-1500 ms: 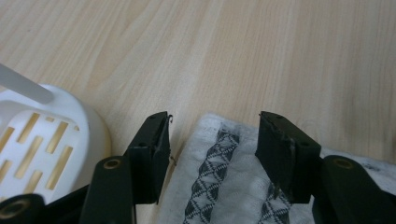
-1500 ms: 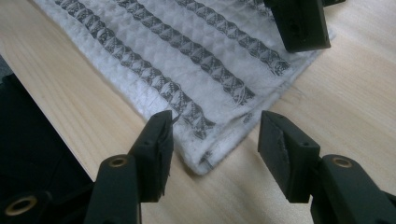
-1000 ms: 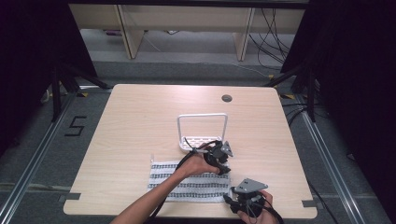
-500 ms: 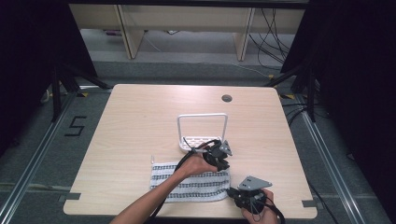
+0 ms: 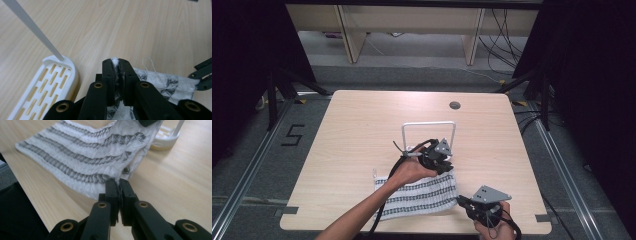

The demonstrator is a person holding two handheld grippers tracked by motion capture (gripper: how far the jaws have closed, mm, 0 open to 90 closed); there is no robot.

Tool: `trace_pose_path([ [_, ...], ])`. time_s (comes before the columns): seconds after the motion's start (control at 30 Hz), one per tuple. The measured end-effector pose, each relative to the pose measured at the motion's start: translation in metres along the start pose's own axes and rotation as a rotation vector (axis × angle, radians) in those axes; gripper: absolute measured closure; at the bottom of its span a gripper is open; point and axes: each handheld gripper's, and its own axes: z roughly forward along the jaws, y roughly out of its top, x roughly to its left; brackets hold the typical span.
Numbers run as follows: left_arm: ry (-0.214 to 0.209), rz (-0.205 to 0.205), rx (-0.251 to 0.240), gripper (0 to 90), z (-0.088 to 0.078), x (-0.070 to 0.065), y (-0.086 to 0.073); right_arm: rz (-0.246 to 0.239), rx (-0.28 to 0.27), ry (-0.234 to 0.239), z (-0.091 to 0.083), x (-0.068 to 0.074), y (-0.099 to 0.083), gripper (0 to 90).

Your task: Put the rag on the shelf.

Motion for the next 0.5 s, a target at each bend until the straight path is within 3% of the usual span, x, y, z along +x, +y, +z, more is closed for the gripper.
trace_pose_path([
  [0.1,0.014,0.009,-0.029,83.9,-0.018,-0.002,0.006,-0.024,-0.038,-0.002,-0.012,0.001,0.016,87.8],
  [0.27,0.028,-0.032,-0.118,84.0,-0.058,-0.001,0.013,-0.078,-0.123,0.007,-0.029,-0.005,0.053,88.0],
  [0.3,0.035,-0.048,-0.139,84.1,-0.069,0.000,0.014,-0.058,-0.126,0.016,-0.032,-0.005,0.058,88.0],
  [0.37,0.047,-0.061,-0.176,84.1,-0.084,0.001,0.016,-0.088,-0.167,0.003,-0.039,-0.009,0.074,88.1],
  [0.43,0.047,-0.090,-0.213,84.0,-0.100,0.003,0.017,-0.061,-0.185,0.003,-0.047,-0.009,0.088,88.1],
  [0.5,0.069,-0.118,-0.244,84.1,-0.118,0.004,0.019,-0.087,-0.215,-0.005,-0.053,-0.014,0.103,88.2],
])
